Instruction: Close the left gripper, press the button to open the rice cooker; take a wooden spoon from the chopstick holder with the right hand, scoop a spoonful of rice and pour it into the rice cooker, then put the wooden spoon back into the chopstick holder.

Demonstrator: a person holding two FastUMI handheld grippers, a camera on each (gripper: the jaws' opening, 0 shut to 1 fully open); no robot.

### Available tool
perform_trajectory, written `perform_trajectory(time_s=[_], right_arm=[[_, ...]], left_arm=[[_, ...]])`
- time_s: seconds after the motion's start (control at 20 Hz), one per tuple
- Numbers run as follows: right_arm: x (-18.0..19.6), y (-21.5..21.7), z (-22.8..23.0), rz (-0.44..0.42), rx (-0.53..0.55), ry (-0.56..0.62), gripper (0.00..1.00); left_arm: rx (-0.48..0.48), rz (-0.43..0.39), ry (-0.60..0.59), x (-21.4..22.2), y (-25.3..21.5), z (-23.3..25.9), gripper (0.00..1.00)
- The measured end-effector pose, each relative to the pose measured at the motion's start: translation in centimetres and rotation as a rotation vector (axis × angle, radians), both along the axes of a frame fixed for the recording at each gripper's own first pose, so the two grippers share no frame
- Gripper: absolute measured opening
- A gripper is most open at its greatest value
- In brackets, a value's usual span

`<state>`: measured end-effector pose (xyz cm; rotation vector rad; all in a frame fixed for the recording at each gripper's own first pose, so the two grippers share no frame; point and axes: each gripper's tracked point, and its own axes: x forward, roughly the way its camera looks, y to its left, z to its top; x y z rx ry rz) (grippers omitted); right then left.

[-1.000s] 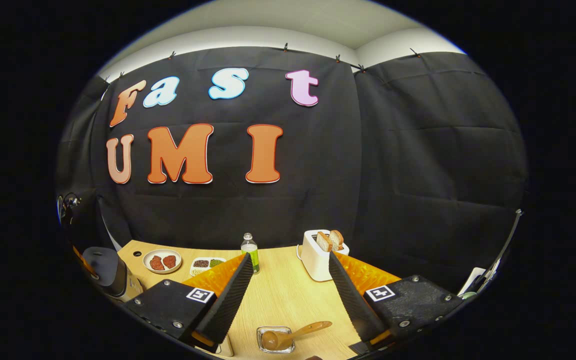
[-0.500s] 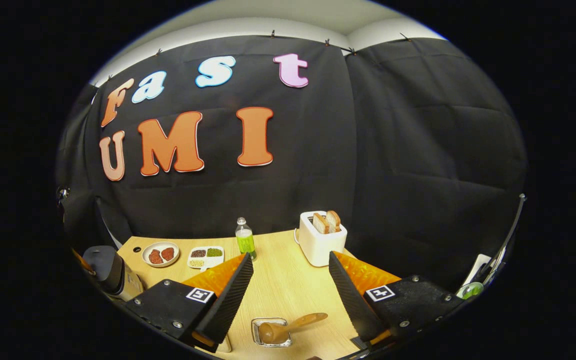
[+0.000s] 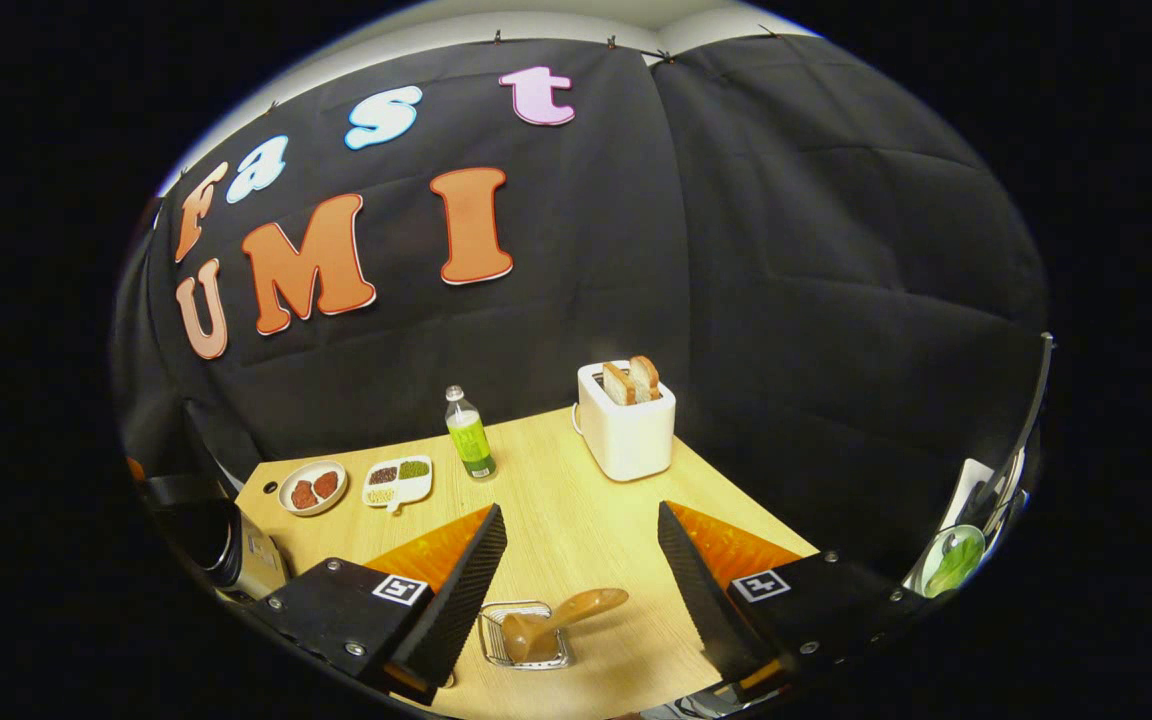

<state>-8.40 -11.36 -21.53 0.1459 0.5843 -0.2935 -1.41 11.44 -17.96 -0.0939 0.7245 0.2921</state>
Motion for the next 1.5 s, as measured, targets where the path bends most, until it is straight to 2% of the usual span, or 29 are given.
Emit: perform_trajectory(time_s=[0.15,0.3,0.4,0.5,0.55,0.6,0.75,0.8,0.95,1.05,1.1,1.15,1.2,1.25,1.3,1.35,1.4,1.45,1.5], right_arm=[[-1.0,-0.6,-1.7,-0.015,0.030,0.038,0.95],[-1.8,-0.7,-3.5,-0.019,0.074,0.080,0.94],[-1.9,-0.7,-4.7,-0.020,0.092,0.099,0.94],[-2.1,-0.2,-5.9,-0.014,0.121,0.121,0.94],[-2.3,0.4,-6.5,-0.008,0.145,0.134,0.94],[-2.3,1.0,-7.2,-0.006,0.176,0.149,0.94],[-2.8,3.2,-9.1,0.009,0.275,0.190,0.92],[-2.8,3.4,-9.8,0.009,0.285,0.202,0.91],[-2.2,4.4,-11.2,0.013,0.330,0.226,0.88],[-1.9,5.1,-12.1,0.015,0.359,0.237,0.79],[-1.7,5.4,-12.9,0.015,0.366,0.249,0.66],[-2.0,5.9,-13.5,0.021,0.377,0.268,0.60],[-2.2,6.3,-14.1,0.024,0.385,0.286,0.49],[-2.4,6.5,-14.4,0.026,0.390,0.298,0.45],[-2.4,6.5,-14.7,0.023,0.387,0.305,0.31],[-2.4,6.5,-15.2,0.018,0.381,0.311,0.36],[-2.4,6.5,-15.5,0.015,0.377,0.318,0.30],[-2.2,6.5,-15.6,0.009,0.381,0.316,0.27],[-1.6,6.4,-15.8,-0.008,0.386,0.313,0.25]], left_arm=[[0.097,0.007,-0.166,1.5,0.2,4.8,0.07],[0.130,-0.035,-0.274,1.7,-2.1,7.9,0.07],[0.151,-0.058,-0.331,1.8,-3.0,9.7,0.12],[0.166,-0.091,-0.368,2.3,-4.1,10.6,0.24],[0.172,-0.100,-0.378,2.3,-4.4,10.9,0.36],[0.172,-0.109,-0.383,2.1,-4.7,11.2,0.38],[0.174,-0.120,-0.376,1.6,-5.5,11.0,0.80],[0.179,-0.118,-0.377,1.2,-5.3,11.2,0.66],[0.196,-0.099,-0.364,0.3,-4.7,11.1,0.73],[0.197,-0.081,-0.353,-0.2,-4.2,10.7,0.75],[0.196,-0.073,-0.348,-0.7,-4.0,10.6,0.75],[0.198,-0.064,-0.345,-0.9,-3.7,10.6,0.75],[0.201,-0.056,-0.343,-1.3,-3.3,10.6,0.75],[0.207,-0.047,-0.343,-1.6,-2.9,10.5,0.73],[0.212,-0.041,-0.342,-1.9,-2.6,10.4,0.71],[0.219,-0.034,-0.339,-2.1,-2.2,10.4,0.69],[0.222,-0.028,-0.338,-2.3,-1.8,10.4,0.75],[0.221,-0.022,-0.335,-2.4,-1.5,10.2,0.75],[0.216,-0.017,-0.329,-2.5,-1.3,9.9,0.67]])
